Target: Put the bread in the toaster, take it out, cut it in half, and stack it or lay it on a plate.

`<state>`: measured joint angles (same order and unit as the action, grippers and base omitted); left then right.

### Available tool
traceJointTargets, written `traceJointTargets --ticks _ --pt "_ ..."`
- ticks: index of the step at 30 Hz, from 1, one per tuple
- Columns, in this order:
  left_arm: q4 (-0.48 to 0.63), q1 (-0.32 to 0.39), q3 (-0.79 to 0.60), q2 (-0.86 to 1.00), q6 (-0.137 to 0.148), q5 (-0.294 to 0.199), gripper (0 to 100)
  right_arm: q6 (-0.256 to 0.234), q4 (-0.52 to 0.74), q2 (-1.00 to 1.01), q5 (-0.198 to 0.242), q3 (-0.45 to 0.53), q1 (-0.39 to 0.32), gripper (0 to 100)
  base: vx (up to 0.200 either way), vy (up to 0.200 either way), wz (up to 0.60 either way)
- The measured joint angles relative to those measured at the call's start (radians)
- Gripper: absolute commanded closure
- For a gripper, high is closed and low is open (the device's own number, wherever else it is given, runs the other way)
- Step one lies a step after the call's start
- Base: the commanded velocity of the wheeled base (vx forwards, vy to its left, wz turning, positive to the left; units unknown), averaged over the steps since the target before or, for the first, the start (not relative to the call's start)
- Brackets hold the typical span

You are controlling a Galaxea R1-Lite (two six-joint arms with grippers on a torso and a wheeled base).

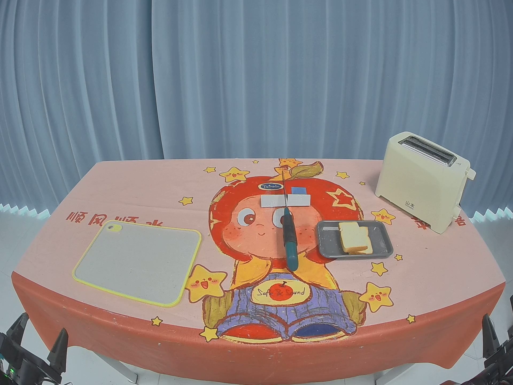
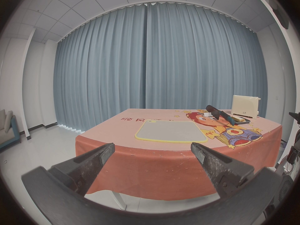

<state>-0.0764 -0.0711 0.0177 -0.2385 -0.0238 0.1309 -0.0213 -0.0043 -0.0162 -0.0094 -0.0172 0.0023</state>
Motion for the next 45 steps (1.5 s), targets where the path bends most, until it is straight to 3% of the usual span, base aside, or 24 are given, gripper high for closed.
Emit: traceJointTargets --ticks 19,45 --pt "0.068 0.004 0.000 0.061 0.016 -0.090 0 0.000 -0.001 0.000 0.000 0.000 0.000 0 0.000 0.000 0.00" --pt "0.065 0.002 0.000 0.145 0.013 -0.101 0 0.000 0.000 0.000 0.000 0.000 0.000 0 0.000 0.000 0.00"
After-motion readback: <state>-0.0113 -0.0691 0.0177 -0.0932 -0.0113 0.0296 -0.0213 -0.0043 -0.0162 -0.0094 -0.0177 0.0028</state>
